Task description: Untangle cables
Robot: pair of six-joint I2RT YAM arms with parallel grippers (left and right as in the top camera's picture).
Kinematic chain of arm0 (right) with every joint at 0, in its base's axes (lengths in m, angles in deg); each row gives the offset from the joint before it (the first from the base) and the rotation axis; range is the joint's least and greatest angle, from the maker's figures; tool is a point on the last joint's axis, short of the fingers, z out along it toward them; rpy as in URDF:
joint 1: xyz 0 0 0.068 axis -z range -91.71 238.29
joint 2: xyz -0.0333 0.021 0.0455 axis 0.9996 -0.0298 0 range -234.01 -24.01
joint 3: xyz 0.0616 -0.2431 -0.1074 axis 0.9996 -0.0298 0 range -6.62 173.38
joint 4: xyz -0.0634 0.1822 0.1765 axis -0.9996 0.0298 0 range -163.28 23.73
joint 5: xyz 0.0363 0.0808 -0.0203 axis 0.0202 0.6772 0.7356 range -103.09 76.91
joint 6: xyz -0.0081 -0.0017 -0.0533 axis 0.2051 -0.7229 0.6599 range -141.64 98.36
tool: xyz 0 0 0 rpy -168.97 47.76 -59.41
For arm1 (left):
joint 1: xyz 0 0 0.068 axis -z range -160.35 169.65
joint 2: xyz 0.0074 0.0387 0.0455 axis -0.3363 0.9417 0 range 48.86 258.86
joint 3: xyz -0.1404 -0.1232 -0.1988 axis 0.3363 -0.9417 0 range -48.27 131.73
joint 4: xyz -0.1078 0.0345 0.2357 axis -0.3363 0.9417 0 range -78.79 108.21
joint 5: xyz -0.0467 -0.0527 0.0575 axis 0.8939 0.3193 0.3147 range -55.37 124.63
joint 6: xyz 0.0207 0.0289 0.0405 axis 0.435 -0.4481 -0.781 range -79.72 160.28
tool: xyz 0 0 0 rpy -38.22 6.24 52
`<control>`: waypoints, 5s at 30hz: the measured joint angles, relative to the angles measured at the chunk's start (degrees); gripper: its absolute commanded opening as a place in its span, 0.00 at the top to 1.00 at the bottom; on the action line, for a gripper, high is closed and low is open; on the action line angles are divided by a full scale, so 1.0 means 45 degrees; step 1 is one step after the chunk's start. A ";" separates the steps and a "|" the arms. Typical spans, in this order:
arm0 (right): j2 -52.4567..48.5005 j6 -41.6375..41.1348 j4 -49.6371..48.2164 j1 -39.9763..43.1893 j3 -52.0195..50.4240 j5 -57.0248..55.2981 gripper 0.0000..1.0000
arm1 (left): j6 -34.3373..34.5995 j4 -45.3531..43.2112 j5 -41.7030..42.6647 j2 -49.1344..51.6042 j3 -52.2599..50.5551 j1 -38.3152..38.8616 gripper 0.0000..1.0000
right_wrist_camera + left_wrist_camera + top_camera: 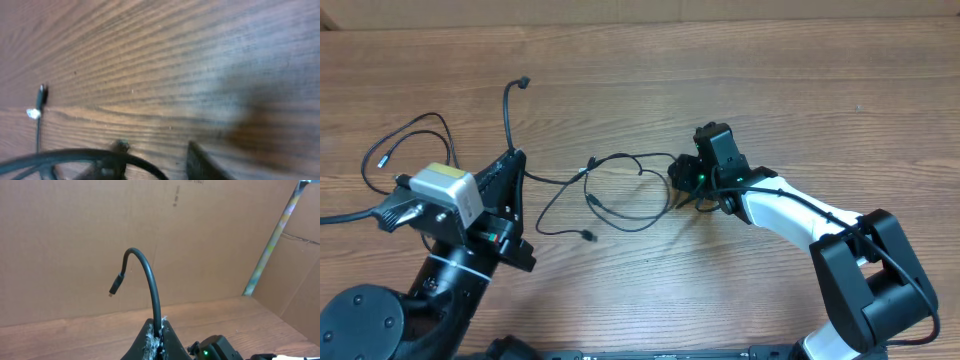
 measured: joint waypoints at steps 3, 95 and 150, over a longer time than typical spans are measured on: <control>-0.0005 0.0185 -0.0049 0.0000 -0.0010 -0.0233 0.96 | 0.0005 0.0010 0.0000 0.0005 0.0170 0.0000 0.96; 0.0015 -0.1938 0.4323 0.0869 -0.0384 0.4002 0.74 | 0.2997 0.1608 0.6203 1.9263 0.5391 -0.1802 0.50; 0.0015 -0.2030 0.4507 0.0865 -0.0398 0.3560 0.96 | 0.1049 0.0515 -0.0170 0.4148 0.7169 -0.1088 0.96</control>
